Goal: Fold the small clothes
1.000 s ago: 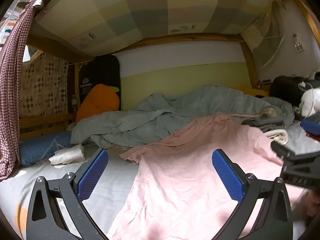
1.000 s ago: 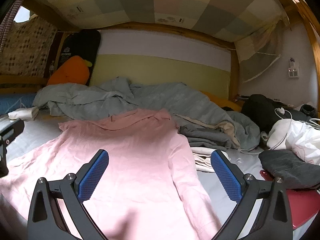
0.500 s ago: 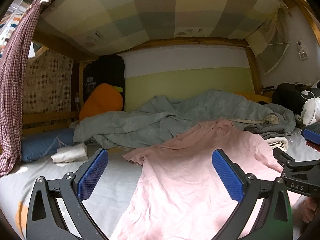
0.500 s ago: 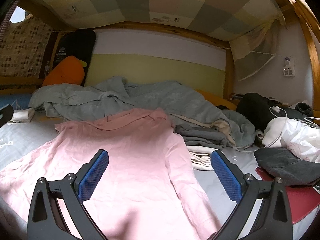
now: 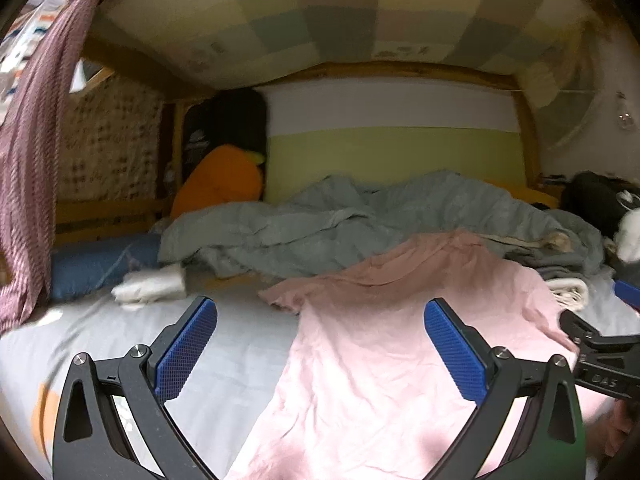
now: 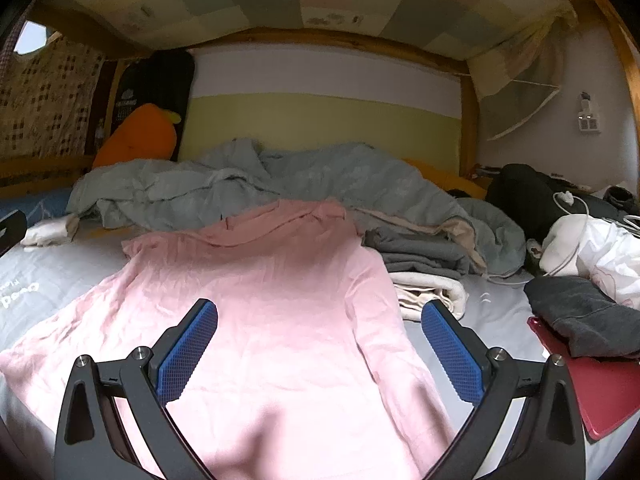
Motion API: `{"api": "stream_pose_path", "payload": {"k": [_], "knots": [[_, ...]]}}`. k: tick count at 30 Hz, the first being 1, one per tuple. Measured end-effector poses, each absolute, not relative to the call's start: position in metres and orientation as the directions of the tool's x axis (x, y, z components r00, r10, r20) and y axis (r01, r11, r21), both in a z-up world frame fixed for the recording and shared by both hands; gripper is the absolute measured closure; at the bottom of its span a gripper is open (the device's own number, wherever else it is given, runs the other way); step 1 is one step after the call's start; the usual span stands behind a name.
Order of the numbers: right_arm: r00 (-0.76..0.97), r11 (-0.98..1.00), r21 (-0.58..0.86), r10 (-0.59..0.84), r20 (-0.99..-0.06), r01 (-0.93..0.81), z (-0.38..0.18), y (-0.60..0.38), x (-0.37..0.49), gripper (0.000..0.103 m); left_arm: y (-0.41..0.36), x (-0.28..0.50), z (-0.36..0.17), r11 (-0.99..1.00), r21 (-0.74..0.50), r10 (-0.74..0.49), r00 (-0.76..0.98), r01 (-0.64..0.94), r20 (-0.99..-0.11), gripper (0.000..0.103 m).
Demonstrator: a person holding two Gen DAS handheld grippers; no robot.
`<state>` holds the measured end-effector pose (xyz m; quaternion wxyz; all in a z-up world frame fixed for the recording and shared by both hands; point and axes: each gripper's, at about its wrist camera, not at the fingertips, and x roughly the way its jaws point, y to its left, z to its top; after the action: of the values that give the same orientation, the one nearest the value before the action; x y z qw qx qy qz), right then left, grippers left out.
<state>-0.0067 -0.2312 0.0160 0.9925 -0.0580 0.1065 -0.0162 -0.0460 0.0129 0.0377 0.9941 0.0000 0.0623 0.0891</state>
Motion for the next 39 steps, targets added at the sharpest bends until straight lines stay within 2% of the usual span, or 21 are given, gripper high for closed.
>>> {"api": "stream_pose_path", "payload": {"k": [2, 7, 10, 11, 14, 15, 16, 19, 20, 21, 23, 28, 29, 30, 33, 35, 37, 39], "knots": [[0.973, 0.996, -0.091, -0.035, -0.229, 0.014, 0.020, -0.239, -0.002, 0.001, 0.019, -0.043, 0.038, 0.985, -0.025, 0.163, 0.976, -0.169, -0.143, 0.000], [0.958, 0.997, 0.076, 0.013, -0.286, 0.009, 0.036, -0.287, 0.008, 0.003, 0.026, -0.042, 0.040, 0.980, -0.005, 0.197, 0.968, -0.200, -0.156, 0.001], [0.933, 0.997, 0.073, 0.036, -0.357, -0.010, 0.041, -0.309, 0.017, 0.004, 0.035, -0.035, 0.032, 0.965, 0.023, 0.258, 0.929, -0.262, -0.265, 0.007], [0.914, 0.997, 0.068, 0.045, -0.402, -0.019, 0.039, -0.318, 0.019, 0.004, 0.041, -0.036, 0.027, 0.963, 0.014, 0.261, 0.917, -0.270, -0.301, 0.008], [0.891, 0.993, 0.113, 0.011, -0.453, 0.046, 0.025, -0.347, 0.006, 0.005, 0.064, -0.041, 0.006, 0.954, -0.050, 0.248, 0.876, -0.294, -0.414, 0.013], [0.878, 0.991, 0.125, 0.016, -0.479, 0.050, 0.019, -0.353, 0.004, 0.008, 0.072, -0.042, -0.003, 0.953, -0.083, 0.224, 0.861, -0.293, -0.457, 0.017], [0.860, 0.990, 0.128, 0.018, -0.509, 0.055, 0.012, -0.358, 0.002, 0.017, 0.079, -0.043, -0.011, 0.950, -0.108, 0.207, 0.847, -0.294, -0.490, 0.022], [0.815, 0.991, 0.119, 0.019, -0.580, 0.061, -0.011, -0.363, -0.003, 0.023, 0.085, -0.040, -0.033, 0.942, -0.103, 0.212, 0.806, -0.318, -0.553, 0.034], [0.809, 0.991, 0.124, 0.029, -0.587, 0.054, -0.016, -0.362, -0.004, 0.028, 0.085, -0.037, -0.039, 0.945, -0.108, 0.192, 0.793, -0.307, -0.578, 0.037], [0.801, 0.990, 0.133, 0.049, -0.597, 0.038, -0.020, -0.360, -0.003, 0.030, 0.086, -0.036, -0.043, 0.948, -0.135, 0.155, 0.785, -0.290, -0.600, 0.041], [0.792, 0.991, 0.136, 0.081, -0.604, 0.002, -0.026, -0.352, -0.002, 0.038, 0.087, -0.038, -0.049, 0.944, -0.171, 0.120, 0.776, -0.283, -0.619, 0.041], [0.774, 0.996, 0.092, 0.065, -0.630, -0.009, -0.037, -0.339, 0.002, 0.054, 0.076, -0.043, -0.053, 0.961, -0.121, 0.120, 0.765, -0.251, -0.632, 0.042], [0.774, 0.996, 0.089, 0.069, -0.630, -0.017, -0.037, -0.335, 0.002, 0.054, 0.071, -0.043, -0.054, 0.965, -0.100, 0.125, 0.763, -0.241, -0.635, 0.043], [0.783, 0.996, 0.090, 0.072, -0.618, -0.020, -0.035, -0.333, -0.001, 0.054, 0.068, -0.045, -0.054, 0.968, -0.084, 0.133, 0.762, -0.238, -0.633, 0.049], [0.851, 0.993, 0.120, 0.074, -0.520, -0.013, -0.016, -0.341, -0.019, 0.053, 0.066, -0.055, -0.049, 0.968, -0.093, 0.133, 0.792, -0.233, -0.596, 0.099], [0.874, 0.988, 0.151, 0.053, -0.483, 0.024, -0.007, -0.350, -0.022, 0.052, 0.064, -0.074, -0.031, 0.965, -0.093, 0.173, 0.862, -0.246, -0.476, 0.100], [0.874, 0.981, 0.174, 0.013, -0.485, 0.082, -0.006, -0.363, -0.022, 0.052, 0.056, -0.086, -0.012, 0.963, -0.017, 0.245, 0.897, -0.270, -0.368, 0.100], [0.860, 0.971, 0.202, -0.010, -0.511, 0.131, -0.010, -0.375, -0.020, 0.052, 0.056, -0.095, 0.001, 0.947, 0.008, 0.308, 0.899, -0.322, -0.312, 0.100]]}}
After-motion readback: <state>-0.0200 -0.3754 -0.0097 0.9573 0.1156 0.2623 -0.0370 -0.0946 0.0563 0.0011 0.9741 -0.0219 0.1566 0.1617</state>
